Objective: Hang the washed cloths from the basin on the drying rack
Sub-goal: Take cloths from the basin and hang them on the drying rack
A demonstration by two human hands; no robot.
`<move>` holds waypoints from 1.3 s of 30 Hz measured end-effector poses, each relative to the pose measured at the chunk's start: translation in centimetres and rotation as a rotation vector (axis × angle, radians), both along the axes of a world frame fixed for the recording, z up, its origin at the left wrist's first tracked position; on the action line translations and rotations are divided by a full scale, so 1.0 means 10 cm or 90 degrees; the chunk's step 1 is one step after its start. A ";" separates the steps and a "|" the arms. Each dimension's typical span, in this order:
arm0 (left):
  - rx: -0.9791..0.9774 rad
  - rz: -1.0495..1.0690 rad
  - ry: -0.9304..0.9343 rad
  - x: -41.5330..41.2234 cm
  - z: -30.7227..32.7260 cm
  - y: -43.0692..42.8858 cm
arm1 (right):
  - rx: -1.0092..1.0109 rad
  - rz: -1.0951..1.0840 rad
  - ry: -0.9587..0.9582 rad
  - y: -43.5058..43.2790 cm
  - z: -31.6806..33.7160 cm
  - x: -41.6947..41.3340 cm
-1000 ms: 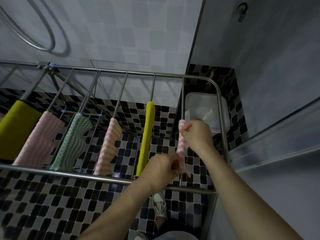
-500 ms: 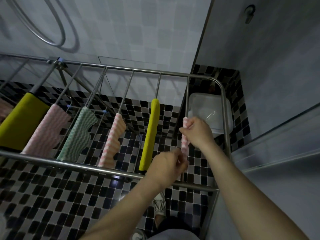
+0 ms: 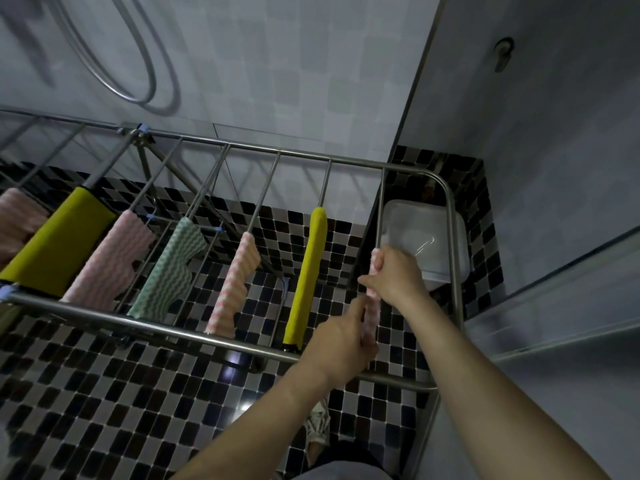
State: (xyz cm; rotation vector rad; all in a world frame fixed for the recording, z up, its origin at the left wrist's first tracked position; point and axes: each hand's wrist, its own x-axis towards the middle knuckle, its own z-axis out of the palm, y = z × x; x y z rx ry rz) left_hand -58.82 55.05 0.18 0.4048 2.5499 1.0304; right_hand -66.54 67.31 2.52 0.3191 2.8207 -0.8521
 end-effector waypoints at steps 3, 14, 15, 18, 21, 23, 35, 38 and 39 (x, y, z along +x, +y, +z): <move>-0.016 -0.036 -0.043 -0.02 0.06 -0.03 | 0.035 0.022 -0.032 -0.01 0.04 -0.02; 0.054 0.109 0.052 -0.08 0.23 -0.47 | -0.006 0.157 -0.008 -0.34 0.39 -0.19; 0.067 0.143 0.060 -0.07 0.27 -0.61 | -0.044 0.174 -0.019 -0.45 0.41 -0.20; 0.113 0.246 0.081 -0.01 0.35 -0.96 | -0.112 0.217 -0.030 -0.75 0.46 -0.20; 0.171 0.347 0.102 0.13 0.42 -1.41 | -0.152 0.259 -0.016 -1.19 0.58 -0.11; 0.210 0.408 0.104 0.24 0.47 -1.73 | -0.162 0.284 0.014 -1.52 0.68 -0.03; 0.304 0.821 0.176 1.46 0.72 -3.77 | -0.572 0.431 0.059 -4.08 1.05 0.95; 0.326 0.926 0.199 1.80 0.78 -4.16 | -0.565 0.524 -0.019 -4.67 1.01 1.21; 0.334 0.955 0.207 1.87 0.79 -4.28 | -0.564 0.556 -0.041 -4.83 1.00 1.28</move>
